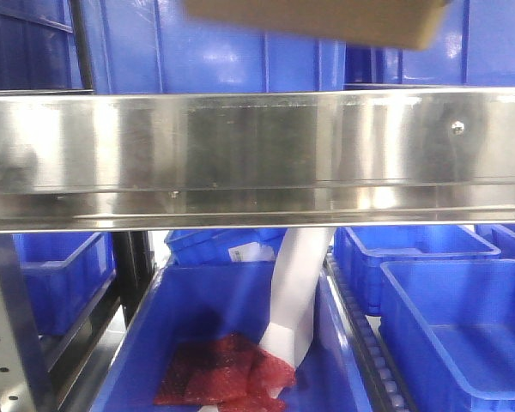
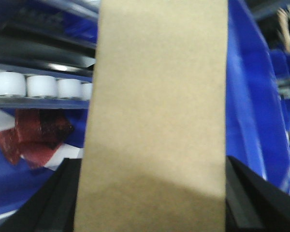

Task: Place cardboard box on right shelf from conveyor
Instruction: 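Raise the right gripper and lower the box onto the upper shelf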

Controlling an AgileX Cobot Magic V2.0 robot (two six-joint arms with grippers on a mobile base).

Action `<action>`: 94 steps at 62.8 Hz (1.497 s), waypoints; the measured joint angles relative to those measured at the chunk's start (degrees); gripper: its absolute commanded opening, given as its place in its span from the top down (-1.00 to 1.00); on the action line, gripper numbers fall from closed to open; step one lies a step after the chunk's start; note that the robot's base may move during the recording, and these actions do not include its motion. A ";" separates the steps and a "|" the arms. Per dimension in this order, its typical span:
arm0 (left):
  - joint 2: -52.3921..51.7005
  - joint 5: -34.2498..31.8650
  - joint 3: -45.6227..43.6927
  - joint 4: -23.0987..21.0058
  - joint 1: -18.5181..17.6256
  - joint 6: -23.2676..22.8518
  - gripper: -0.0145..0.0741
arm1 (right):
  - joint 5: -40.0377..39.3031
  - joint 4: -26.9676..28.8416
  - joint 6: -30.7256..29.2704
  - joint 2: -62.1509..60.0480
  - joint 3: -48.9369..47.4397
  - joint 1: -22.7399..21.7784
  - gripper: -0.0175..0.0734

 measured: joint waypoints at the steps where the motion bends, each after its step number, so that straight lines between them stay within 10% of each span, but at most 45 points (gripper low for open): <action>1: 0.00 0.00 0.00 0.00 0.00 0.00 0.94 | -0.12 0.00 -0.64 0.57 -0.21 0.14 0.30; 60: 0.00 0.00 0.00 0.00 0.00 0.00 0.94 | -9.26 1.36 -5.96 13.45 -1.43 0.66 0.29; 79: 0.00 0.00 0.00 0.00 0.00 0.00 0.94 | -9.30 1.36 -5.96 13.49 -1.43 0.66 -0.77; 94: 0.00 0.00 0.00 0.00 0.00 0.00 0.94 | -8.02 2.98 -5.96 13.58 -1.43 0.66 -0.71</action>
